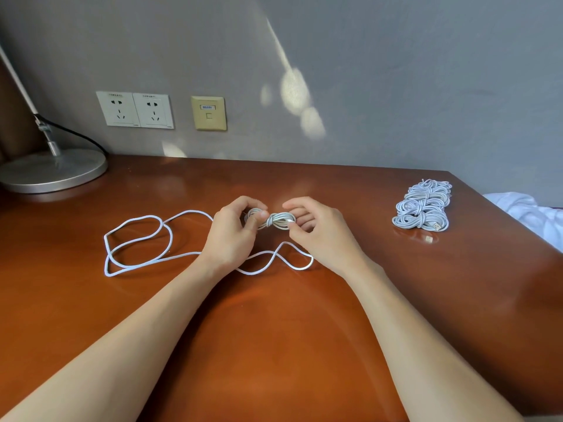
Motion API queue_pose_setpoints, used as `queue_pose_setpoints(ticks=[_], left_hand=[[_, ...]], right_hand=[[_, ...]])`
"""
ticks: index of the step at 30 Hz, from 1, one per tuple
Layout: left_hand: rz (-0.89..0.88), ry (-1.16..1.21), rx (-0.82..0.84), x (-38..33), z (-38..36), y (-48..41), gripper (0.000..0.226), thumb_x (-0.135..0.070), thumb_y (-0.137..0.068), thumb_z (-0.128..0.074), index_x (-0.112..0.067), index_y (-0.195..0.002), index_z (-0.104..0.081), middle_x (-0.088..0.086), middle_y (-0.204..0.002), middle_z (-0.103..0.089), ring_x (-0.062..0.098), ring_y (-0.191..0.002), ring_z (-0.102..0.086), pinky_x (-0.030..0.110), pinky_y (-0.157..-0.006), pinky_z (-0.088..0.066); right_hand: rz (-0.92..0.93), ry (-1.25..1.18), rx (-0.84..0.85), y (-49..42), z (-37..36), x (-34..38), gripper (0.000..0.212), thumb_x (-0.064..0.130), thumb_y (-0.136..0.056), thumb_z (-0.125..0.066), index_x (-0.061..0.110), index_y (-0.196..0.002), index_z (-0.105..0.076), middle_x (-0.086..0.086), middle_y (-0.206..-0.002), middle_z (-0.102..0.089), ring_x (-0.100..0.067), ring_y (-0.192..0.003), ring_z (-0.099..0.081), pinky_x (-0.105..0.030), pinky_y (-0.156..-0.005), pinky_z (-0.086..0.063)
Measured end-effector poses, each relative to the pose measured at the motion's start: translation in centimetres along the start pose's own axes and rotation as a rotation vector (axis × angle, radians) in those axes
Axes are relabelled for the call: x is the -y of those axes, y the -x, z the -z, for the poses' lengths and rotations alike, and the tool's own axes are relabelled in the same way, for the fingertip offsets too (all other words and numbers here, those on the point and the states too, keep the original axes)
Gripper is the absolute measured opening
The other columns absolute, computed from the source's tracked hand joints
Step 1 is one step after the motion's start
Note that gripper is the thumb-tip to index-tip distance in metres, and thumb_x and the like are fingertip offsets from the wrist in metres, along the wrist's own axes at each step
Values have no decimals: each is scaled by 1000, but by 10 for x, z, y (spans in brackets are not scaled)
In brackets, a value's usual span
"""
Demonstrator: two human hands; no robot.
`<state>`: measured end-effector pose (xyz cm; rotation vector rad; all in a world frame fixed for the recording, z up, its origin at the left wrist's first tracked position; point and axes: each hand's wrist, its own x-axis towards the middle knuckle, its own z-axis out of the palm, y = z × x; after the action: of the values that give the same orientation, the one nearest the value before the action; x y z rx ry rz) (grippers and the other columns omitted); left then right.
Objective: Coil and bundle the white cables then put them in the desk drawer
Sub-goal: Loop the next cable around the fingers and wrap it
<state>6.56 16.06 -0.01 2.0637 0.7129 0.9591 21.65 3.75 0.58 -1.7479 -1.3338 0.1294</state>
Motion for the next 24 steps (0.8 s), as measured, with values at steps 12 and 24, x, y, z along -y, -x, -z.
queue_pose_setpoints(ticks=[12, 24], left_hand=[[-43, -73, 117, 0, -1, 2, 34, -17, -95, -72, -27, -124, -58, -12, -111, -63, 4, -99, -61, 6, -77, -46], [-221, -295, 83, -8, -3, -4, 23, -30, -96, -71, -27, -117, -63, -13, -110, -59, 12, -92, -61, 36, -86, -55]], right_hand=[[19, 5, -129, -1, -4, -6, 24, 10, -96, -68, 24, -116, -70, 13, -118, -59, 3, -100, -62, -16, -84, -57], [61, 313, -137, -2, 14, -1, 24, 24, -97, -65, 31, -120, -67, 17, -111, -60, -3, -94, -58, -19, -77, -50]])
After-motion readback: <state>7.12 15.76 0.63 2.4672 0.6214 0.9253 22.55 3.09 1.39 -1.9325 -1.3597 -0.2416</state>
